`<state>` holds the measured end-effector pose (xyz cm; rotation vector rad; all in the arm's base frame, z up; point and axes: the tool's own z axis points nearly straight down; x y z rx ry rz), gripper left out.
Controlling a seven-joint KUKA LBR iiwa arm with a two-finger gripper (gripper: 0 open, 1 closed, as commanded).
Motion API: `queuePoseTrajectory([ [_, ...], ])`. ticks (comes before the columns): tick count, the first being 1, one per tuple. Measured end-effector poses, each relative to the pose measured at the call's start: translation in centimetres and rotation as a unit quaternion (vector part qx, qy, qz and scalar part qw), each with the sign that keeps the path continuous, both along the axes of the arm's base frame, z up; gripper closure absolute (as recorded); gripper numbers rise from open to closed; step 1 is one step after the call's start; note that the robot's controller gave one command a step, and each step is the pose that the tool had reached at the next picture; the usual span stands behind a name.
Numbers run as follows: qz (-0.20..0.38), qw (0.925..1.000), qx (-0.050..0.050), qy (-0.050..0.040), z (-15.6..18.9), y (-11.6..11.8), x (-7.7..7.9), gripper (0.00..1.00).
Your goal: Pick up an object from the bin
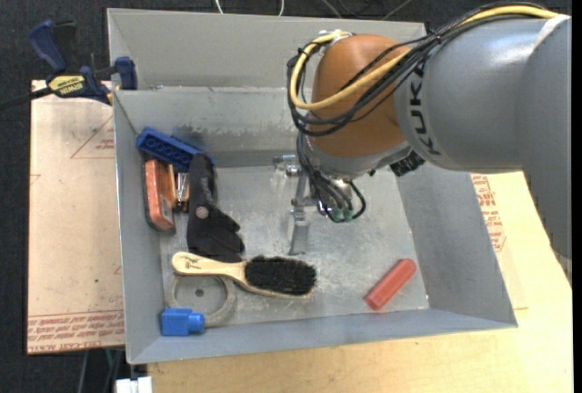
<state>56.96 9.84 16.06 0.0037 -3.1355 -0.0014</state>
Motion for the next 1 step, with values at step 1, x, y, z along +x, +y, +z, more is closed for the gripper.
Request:
queuePoseTrajectory([
  [1, -0.001, 1.0000, 0.000, -0.0034, 0.35, -0.04, 0.19, 0.00],
])
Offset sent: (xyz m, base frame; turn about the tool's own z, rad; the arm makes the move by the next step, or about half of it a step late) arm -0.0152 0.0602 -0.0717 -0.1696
